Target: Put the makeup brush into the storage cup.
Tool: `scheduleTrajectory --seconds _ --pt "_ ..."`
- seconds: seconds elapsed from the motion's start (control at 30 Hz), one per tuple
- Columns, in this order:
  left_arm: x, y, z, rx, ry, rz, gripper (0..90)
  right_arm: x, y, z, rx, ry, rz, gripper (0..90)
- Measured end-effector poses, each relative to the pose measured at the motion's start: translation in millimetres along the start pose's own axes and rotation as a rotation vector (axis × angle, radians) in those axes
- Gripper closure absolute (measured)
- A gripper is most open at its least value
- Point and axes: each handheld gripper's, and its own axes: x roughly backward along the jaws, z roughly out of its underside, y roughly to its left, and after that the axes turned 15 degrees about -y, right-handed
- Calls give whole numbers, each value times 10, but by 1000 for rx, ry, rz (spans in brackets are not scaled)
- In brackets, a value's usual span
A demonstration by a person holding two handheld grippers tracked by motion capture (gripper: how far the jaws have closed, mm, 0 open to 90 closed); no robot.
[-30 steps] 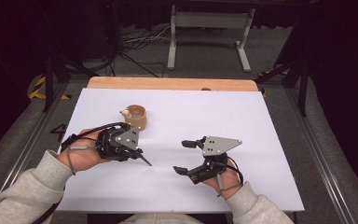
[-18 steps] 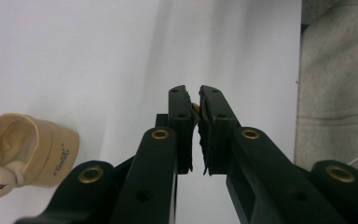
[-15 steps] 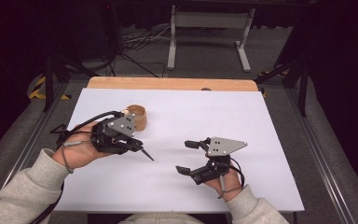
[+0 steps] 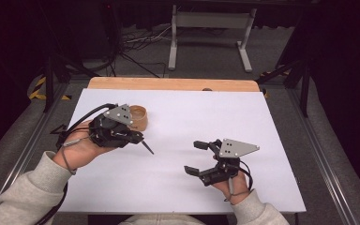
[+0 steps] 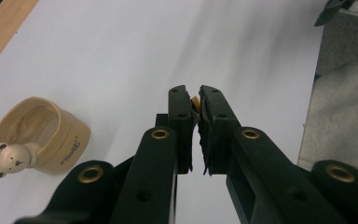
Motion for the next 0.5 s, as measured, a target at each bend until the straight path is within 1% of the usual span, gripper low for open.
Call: scheduleTrajectory --seconds 0.07,0.13,0.17,0.23,0.33,0.4,0.5 --pt "1 21 10 24 -19 -16 838 22 -3 -3 -2 -5 3 139" --pt "1 33 13 29 -29 -27 838 44 -8 -4 -5 -11 7 139" --pt "3 40 15 38 -41 -38 838 57 -11 -4 -4 -10 11 139" --pt "4 47 17 39 -48 -43 838 76 -16 2 -8 -13 15 138" --pt "9 74 14 54 -72 -69 838 95 -25 7 -10 -13 20 138" --pt "16 97 4 70 -81 -85 838 119 -35 3 -6 -13 26 138" --pt "22 148 -11 99 -105 -114 838 155 -60 7 -13 -18 35 138"
